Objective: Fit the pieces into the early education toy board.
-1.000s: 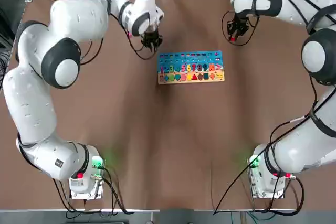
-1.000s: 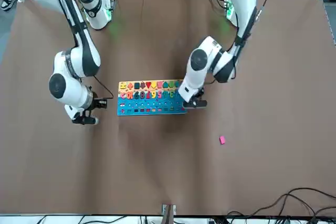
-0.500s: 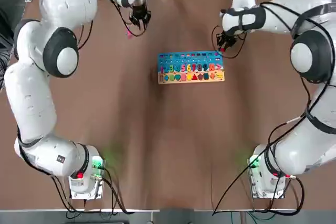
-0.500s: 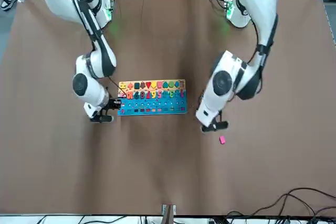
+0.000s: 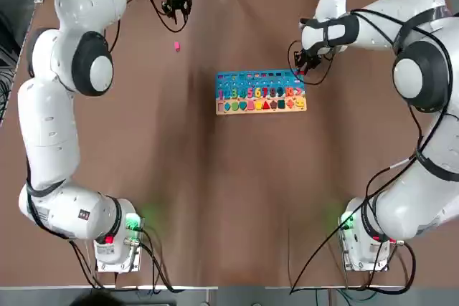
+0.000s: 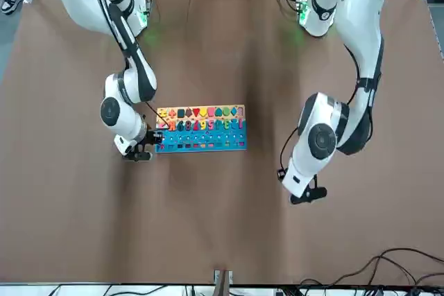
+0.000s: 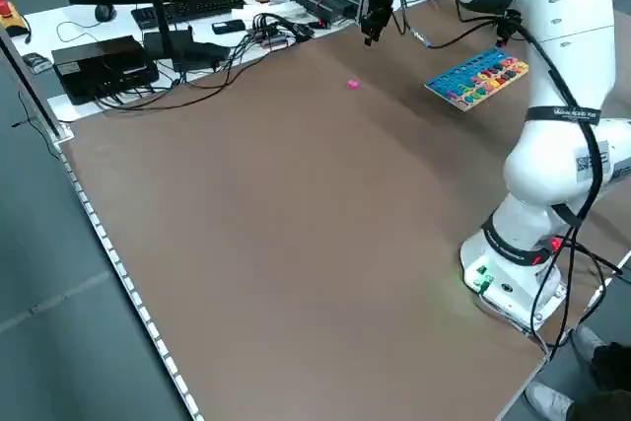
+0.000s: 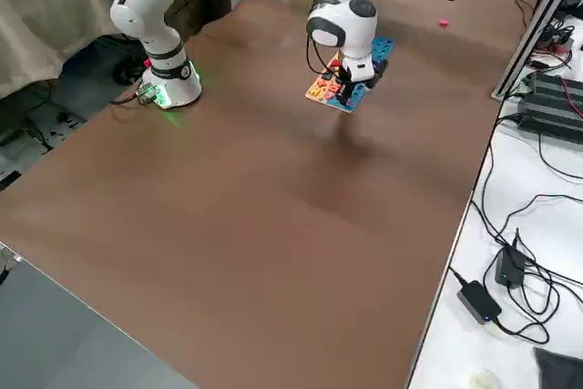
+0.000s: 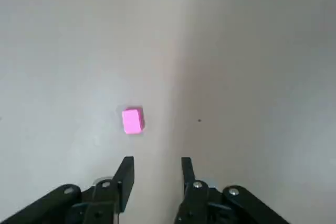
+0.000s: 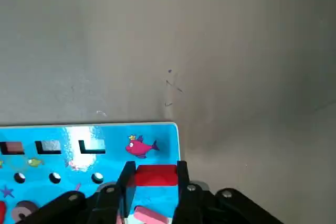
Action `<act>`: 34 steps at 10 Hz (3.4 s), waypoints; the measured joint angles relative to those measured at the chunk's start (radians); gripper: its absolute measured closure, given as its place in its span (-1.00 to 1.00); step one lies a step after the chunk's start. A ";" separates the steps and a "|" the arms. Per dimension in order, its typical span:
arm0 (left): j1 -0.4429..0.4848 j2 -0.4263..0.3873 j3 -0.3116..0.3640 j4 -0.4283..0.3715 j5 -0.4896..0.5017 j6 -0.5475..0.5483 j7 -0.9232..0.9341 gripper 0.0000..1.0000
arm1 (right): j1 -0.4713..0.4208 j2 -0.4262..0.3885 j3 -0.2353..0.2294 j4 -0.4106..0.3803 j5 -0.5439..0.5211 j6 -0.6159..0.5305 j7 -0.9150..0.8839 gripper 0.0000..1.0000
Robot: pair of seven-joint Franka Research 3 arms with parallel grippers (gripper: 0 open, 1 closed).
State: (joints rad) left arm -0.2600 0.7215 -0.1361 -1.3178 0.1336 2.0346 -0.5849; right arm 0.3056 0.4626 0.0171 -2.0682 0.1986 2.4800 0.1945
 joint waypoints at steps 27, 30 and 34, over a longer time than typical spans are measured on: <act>0.061 0.146 0.006 -0.075 -0.010 0.163 0.042 0.06 | 0.008 0.016 0.009 -0.028 0.081 0.033 0.056 0.29; 0.061 0.146 0.006 -0.080 -0.010 0.163 0.042 0.19 | 0.008 0.016 0.009 -0.028 0.081 0.033 0.056 0.29; 0.061 0.145 0.006 -0.080 -0.010 0.164 0.042 0.26 | 0.008 0.016 0.008 -0.028 0.076 0.036 0.050 0.29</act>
State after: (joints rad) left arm -0.1990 0.8660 -0.1304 -1.3974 0.1233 2.1989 -0.5427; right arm 0.3132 0.4785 0.0247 -2.0964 0.2751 2.5162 0.2447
